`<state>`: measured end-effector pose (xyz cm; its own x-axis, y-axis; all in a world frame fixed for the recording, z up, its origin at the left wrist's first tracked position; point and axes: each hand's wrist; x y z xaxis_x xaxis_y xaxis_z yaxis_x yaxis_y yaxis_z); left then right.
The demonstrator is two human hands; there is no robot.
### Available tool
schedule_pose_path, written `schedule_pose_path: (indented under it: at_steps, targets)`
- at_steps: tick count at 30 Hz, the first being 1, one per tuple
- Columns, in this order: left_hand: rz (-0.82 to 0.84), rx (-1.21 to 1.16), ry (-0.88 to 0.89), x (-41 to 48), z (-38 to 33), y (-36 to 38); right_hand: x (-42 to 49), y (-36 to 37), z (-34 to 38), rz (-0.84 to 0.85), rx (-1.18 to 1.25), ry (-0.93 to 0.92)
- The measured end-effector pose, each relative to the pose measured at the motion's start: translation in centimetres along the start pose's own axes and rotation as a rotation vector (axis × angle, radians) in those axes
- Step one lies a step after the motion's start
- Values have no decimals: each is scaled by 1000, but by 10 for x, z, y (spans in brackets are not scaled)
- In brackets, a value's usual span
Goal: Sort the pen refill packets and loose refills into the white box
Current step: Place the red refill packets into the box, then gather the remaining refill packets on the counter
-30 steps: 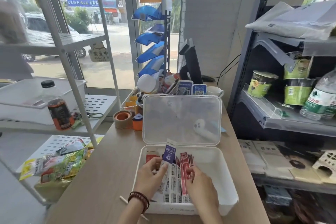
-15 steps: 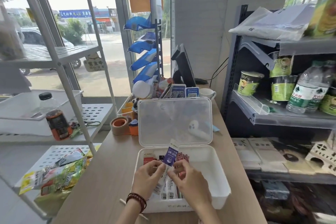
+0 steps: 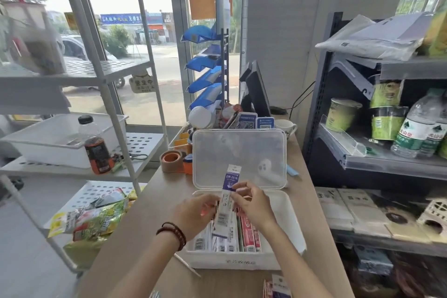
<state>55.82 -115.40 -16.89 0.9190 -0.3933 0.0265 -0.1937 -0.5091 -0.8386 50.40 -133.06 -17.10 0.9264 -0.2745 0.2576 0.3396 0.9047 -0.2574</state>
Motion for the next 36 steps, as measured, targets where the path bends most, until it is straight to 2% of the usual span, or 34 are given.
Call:
schedule_pose_path:
  at_steps: [2, 5, 11, 12, 16, 18, 21, 24, 26, 31, 36]
  targets:
    - [-82, 258, -3, -3, 7, -13, 3, 13, 2, 83, -60, -10]
    - [-91, 400, -28, -9, 18, -24, 2, 40, -5, 151, -168, -37]
    - [-104, 398, -119, -27, 46, -38, -5, 82, -29, 164, -480, -16]
    - [-109, 390, -133, -29, 52, -41, -5, 82, -30, 201, -532, -15]
    - [-101, 332, -138, -41, 63, -45, -6, 74, -25, 521, -777, 0]
    - [-116, 328, -127, -51, 63, -42, -9, 71, -18, 559, -830, -32]
    - [-175, 309, -105, -63, 65, -37, -17, 62, -1, 459, -790, -142]
    - [-244, 244, -129, -81, 72, -34, -55, 46, 22, 278, -602, -252]
    - [-259, 226, -142, -100, 78, -23, -96, 34, 31, 214, -539, -247]
    - [-146, 155, -91, -157, 74, 21, -188, 0, 18, 294, -638, -12]
    - [-12, 28, -26, -201, 40, 59, -243, -31, 7, 178, -750, 200]
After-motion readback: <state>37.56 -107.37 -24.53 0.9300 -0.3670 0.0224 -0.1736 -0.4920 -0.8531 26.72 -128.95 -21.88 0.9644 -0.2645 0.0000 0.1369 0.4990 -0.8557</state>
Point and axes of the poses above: each hand's wrist, its own x-axis towards the middle knuckle, its own y-axis out of the palm, z = x × y, and after that the axes turned 14 degrees about -y, right-handed
